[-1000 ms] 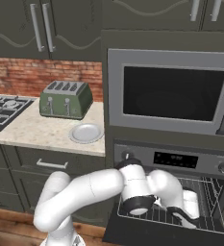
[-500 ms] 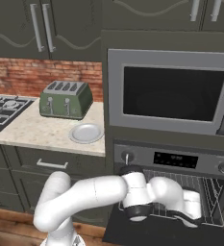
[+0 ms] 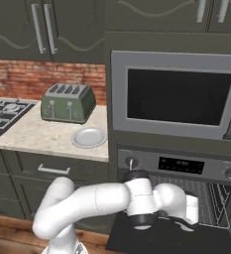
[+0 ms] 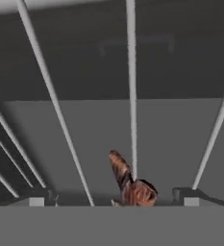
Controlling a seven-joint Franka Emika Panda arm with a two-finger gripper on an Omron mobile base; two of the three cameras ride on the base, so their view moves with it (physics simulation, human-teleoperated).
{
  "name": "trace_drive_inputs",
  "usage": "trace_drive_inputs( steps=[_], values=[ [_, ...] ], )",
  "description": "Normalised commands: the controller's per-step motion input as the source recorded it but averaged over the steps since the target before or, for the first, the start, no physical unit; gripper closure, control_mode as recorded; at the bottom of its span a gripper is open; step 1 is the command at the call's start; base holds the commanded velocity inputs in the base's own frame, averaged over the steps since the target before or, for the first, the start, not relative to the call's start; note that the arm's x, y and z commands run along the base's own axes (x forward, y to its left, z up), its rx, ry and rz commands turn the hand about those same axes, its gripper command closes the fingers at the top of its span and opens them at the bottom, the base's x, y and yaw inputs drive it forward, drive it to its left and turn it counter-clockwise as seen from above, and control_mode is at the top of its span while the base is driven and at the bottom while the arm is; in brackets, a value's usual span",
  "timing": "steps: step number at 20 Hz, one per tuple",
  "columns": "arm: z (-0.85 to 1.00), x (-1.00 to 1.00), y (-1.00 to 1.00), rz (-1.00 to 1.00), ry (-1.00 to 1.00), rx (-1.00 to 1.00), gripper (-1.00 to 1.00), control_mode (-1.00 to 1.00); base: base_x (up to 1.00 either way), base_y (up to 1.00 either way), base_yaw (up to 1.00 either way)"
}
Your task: Take the fish from the oven and place it on the plate on the counter.
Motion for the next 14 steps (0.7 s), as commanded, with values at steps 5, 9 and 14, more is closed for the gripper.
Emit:
trace_drive_inputs(
  steps=[5, 9, 14],
  values=[
    [-1.0, -0.29, 0.91, 0.0, 0.03, -0.68, 1.0, -1.0, 0.0, 0.0, 0.0],
    [-1.0, -0.49, 0.36, 0.0, 0.05, -0.46, 1.0, -1.0, 0.0, 0.0, 0.0],
    [-0.99, -0.81, 0.02, 0.0, 0.17, -0.28, 1.0, -1.0, 0.0, 0.0, 0.0]
  ],
)
